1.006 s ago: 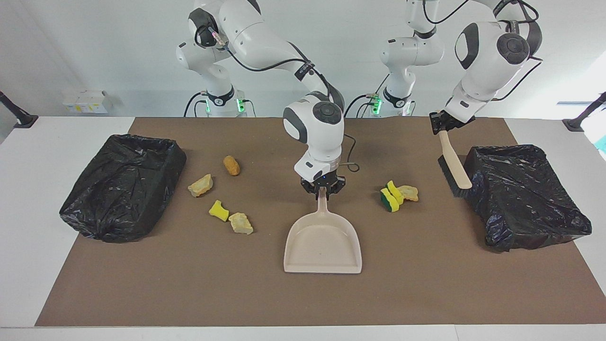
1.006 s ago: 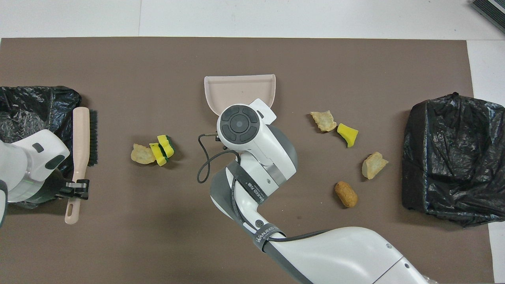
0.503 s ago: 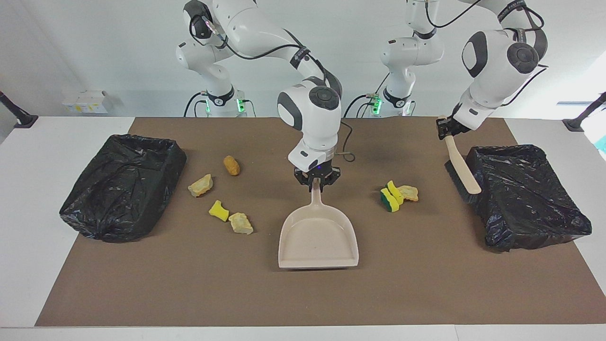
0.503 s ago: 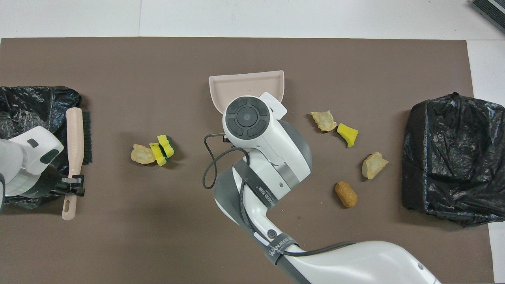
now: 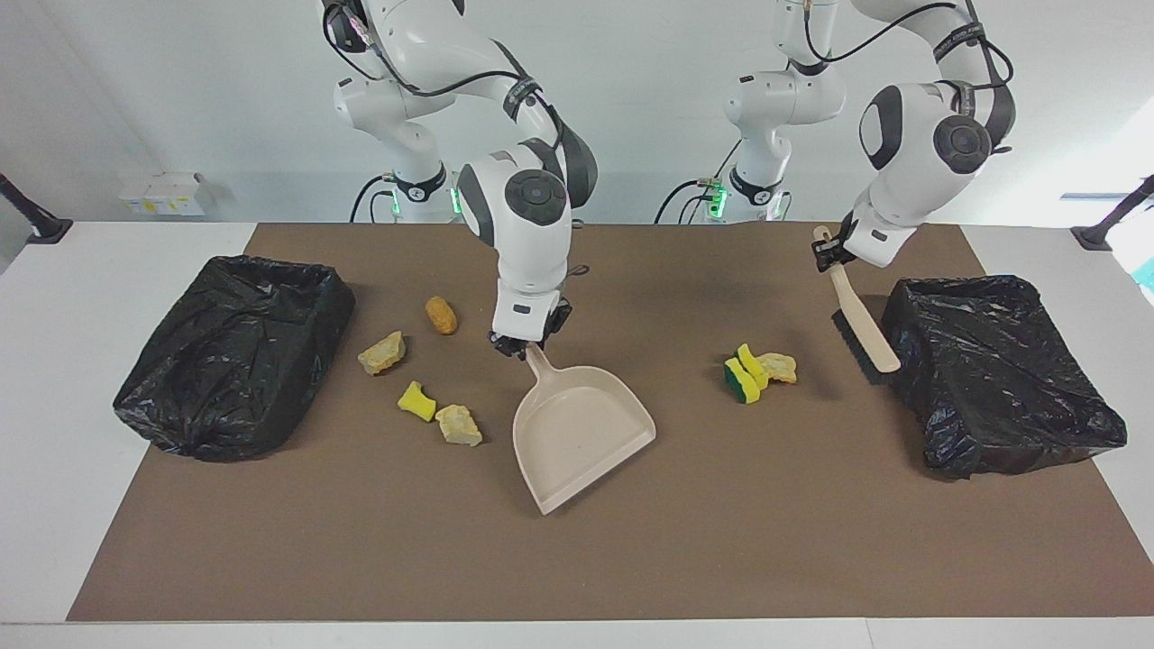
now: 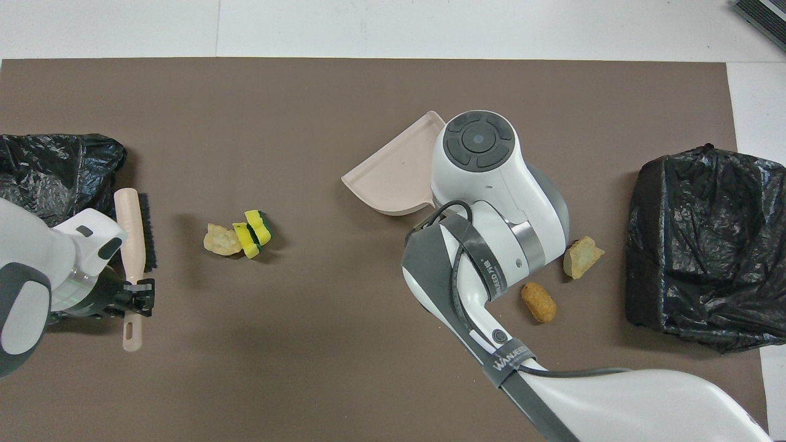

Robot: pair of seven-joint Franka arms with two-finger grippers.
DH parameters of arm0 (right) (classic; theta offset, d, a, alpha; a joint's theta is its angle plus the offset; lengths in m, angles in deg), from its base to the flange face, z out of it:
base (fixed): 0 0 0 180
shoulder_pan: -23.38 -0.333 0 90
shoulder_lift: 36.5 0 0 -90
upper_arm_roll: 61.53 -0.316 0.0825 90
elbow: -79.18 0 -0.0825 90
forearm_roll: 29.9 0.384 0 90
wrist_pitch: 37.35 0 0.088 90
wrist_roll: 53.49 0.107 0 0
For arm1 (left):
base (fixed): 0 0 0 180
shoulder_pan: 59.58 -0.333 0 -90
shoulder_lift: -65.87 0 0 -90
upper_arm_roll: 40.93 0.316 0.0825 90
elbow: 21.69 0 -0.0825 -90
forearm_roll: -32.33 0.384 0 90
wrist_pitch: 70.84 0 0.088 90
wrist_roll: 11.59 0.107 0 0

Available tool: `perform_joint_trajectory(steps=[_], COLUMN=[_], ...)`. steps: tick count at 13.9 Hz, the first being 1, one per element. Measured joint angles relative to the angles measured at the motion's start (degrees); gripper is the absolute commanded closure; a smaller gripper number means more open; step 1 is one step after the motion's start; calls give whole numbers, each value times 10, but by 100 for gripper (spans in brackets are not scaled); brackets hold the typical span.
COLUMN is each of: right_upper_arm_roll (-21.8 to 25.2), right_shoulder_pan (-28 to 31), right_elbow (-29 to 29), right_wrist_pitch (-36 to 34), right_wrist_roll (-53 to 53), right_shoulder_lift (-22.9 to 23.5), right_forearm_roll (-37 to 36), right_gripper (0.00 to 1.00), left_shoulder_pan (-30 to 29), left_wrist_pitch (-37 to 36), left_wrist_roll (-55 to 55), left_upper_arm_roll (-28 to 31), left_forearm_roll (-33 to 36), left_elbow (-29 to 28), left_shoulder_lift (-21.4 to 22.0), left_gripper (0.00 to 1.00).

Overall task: Sweep and dump trash in bin
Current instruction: 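Set the dustpan near the crumbs while the left gripper brings the brush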

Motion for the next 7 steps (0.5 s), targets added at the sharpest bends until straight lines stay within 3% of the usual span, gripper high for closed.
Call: perform_joint_trajectory(steps=[7], right_upper_arm_roll=[-2], right_shoulder_pan=[4], right_elbow=[21], right_wrist_pitch=[-17], right_wrist_roll=[-226], right_shoulder_lift=[-11], right_forearm_roll=[1], right_gripper=[100], left_shoulder_pan=[45], left_wrist_pitch=[36], left_wrist_roll=[-38], left_upper_arm_roll=[-3], left_forearm_roll=[-14], left_elbow=[-32], left_shoulder_lift=[-7], left_gripper=[100])
